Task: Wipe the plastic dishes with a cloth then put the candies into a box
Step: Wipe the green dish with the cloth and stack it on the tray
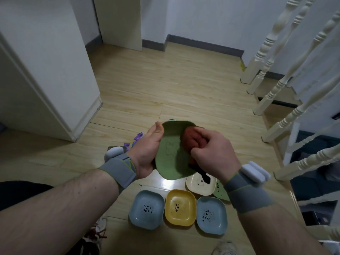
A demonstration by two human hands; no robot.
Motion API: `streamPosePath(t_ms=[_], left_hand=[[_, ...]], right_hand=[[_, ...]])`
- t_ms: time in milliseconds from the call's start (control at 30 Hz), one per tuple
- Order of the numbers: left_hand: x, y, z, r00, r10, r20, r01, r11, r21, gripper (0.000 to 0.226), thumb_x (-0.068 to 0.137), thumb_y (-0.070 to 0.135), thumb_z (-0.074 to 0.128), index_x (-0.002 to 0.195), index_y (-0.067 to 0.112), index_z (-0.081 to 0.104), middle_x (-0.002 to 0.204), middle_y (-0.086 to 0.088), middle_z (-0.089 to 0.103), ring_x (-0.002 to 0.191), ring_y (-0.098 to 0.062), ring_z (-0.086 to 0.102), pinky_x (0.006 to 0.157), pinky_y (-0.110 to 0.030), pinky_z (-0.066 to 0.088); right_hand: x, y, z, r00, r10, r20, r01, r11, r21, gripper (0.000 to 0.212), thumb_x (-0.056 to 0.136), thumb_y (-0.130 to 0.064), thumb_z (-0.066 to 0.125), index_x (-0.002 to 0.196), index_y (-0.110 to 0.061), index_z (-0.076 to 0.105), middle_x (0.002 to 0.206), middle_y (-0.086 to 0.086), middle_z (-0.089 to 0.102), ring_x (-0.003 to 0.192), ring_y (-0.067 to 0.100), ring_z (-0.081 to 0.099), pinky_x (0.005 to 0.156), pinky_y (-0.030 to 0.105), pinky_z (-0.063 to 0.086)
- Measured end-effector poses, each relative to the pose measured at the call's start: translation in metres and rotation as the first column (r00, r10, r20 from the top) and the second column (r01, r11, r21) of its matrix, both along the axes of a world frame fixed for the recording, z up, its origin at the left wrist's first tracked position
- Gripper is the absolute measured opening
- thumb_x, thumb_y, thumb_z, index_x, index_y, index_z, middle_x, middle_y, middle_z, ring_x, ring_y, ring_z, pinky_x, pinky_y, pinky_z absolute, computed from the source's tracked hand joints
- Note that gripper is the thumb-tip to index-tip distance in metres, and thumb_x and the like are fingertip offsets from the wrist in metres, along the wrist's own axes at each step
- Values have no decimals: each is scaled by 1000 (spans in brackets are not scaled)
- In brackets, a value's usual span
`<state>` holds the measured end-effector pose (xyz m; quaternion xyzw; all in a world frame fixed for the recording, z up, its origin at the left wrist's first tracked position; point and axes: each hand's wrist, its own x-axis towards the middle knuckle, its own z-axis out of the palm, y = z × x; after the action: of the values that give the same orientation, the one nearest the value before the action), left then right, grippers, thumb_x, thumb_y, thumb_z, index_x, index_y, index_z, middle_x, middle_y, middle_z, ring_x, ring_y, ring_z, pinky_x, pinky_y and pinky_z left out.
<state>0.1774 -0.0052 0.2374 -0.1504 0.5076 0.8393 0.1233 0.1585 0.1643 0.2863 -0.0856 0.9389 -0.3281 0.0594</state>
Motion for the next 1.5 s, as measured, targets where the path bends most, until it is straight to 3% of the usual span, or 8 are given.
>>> streamPosePath(t_ms=[200, 300, 433, 667, 867, 1134, 1334, 1500], left_hand=[[0, 7, -4, 997, -76, 30, 75, 997, 32, 70, 78, 70, 42, 132, 26, 48, 105, -13, 70, 91, -26, 71, 76, -46, 57], [4, 7, -1, 997, -67, 31, 67, 998, -11, 92, 73, 76, 43, 137, 9, 43, 88, -19, 66, 75, -27, 68, 67, -37, 58], [2, 6, 1, 999, -8, 39, 7, 1000, 25, 102, 62, 82, 57, 138, 15, 45, 137, -29, 50, 123, -43, 54, 99, -58, 46], [8, 1, 16, 996, -19, -92, 15, 999, -39, 52, 89, 60, 31, 127, 32, 54, 123, -5, 67, 111, -22, 66, 92, -34, 55], [12, 14, 19, 996, -22, -85, 25, 999, 44, 58, 87, 62, 31, 109, 25, 69, 105, -12, 71, 97, -20, 69, 83, -34, 58], [7, 2, 23, 995, -11, -104, 10, 1000, -4, 63, 95, 57, 24, 123, 12, 59, 115, -17, 65, 105, -27, 65, 92, -38, 53], [13, 19, 21, 998, 11, -60, -8, 999, 52, 54, 100, 50, 29, 130, 13, 54, 109, -15, 66, 97, -22, 66, 83, -32, 58], [12, 11, 22, 995, 88, -39, -88, 996, -10, 41, 104, 36, 35, 130, 8, 51, 107, -13, 66, 96, -23, 66, 90, -37, 55]], right_hand=[[17, -24, -15, 955, 285, -81, -295, 941, -168, 59, 74, -7, 69, 129, -26, 61, 129, -6, 57, 112, -2, 47, 93, -3, 27], [22, -27, -17, 937, 348, -25, -340, 897, -284, 59, 69, -17, 67, 128, -23, 62, 126, -4, 60, 111, -1, 52, 100, 10, 36], [20, -22, -15, 920, 374, 116, -294, 856, -426, 60, 62, -14, 65, 120, -29, 66, 112, -1, 67, 99, 16, 66, 88, 39, 56], [23, -16, -9, 833, 494, 249, -436, 863, -255, 55, 59, -18, 61, 110, -40, 67, 95, -9, 73, 86, 13, 70, 79, 38, 59], [19, -29, -10, 984, 119, 133, -15, 796, -605, 59, 57, -10, 67, 114, -25, 69, 104, 2, 73, 99, 18, 68, 92, 45, 54], [30, -23, -3, 898, 426, 109, -377, 874, -306, 46, 64, -10, 64, 104, -32, 71, 88, -8, 74, 82, 6, 69, 80, 34, 58], [22, -29, -8, 995, 100, -31, -104, 912, -398, 56, 58, -21, 62, 113, -28, 69, 103, -11, 72, 99, 4, 65, 94, 30, 51], [32, -27, -5, 946, 322, 48, -292, 905, -309, 42, 63, -16, 73, 102, -32, 68, 88, -11, 70, 83, 4, 65, 78, 21, 53]])
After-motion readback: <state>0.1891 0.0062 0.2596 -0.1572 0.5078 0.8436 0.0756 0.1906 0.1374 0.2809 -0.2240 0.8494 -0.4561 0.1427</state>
